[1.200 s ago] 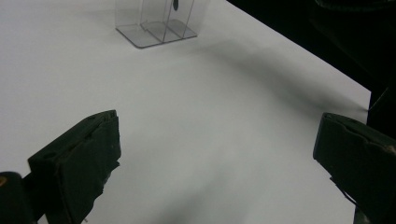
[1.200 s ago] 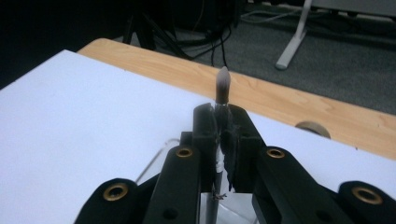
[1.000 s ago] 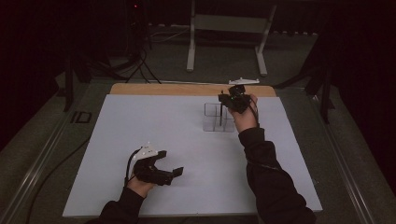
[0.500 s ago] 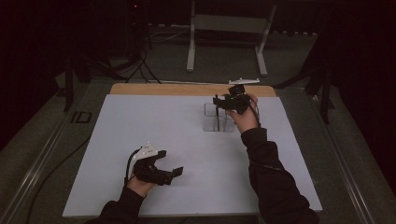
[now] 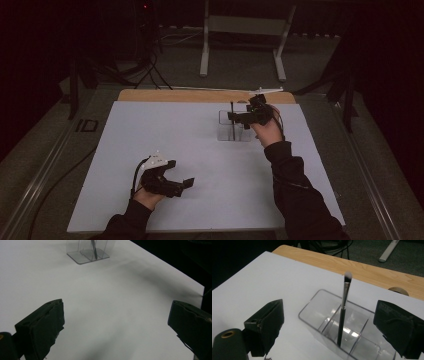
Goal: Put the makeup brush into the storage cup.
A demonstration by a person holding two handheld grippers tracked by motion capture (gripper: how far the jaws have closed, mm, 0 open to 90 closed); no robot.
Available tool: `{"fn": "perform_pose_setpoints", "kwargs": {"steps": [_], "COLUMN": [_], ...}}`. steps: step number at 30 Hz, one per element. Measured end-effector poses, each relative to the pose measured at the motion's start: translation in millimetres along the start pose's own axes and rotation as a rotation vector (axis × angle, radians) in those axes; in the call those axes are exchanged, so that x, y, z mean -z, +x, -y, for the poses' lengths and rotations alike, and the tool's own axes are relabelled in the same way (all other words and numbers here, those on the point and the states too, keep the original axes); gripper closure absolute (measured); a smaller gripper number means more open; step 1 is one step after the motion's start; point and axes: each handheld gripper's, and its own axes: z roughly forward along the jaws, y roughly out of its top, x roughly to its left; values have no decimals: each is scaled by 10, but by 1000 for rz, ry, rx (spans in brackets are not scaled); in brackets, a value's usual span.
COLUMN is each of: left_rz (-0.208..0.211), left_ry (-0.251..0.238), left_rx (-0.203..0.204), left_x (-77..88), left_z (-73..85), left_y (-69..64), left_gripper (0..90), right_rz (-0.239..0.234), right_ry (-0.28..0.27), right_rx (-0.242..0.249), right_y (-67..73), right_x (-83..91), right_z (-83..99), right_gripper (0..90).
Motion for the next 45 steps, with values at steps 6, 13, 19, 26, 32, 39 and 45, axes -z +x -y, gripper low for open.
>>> {"fn": "perform_pose_setpoints", "kwargs": {"steps": [6,13,19,26,32,39,45], "left_rz": [12,57,102,133,134,148,138], "left_ry": [17,61,114,129,146,158,154], "left_rx": [-9,-72,-135,-143,-158,-181,-171], "left_x": [55,123,147,246,303,372,432], "left_z": [-45,-41,30,96,117,188,274], "left_y": [25,47,48,99,125,172,226], "left_gripper": [16,16,16,17,17,17,17], "right_rz": [-41,-64,-89,-136,-191,-211,-257], "right_ry": [15,-6,-14,-2,23,39,57], "right_rx": [29,71,101,134,150,232,279], "right_y": [78,169,236,300,293,293,271], "right_x": [49,152,235,320,352,399,495], "right_z": [95,240,381,645,797,1051,1257], "right_gripper": [97,140,149,150,137,135,145]}}
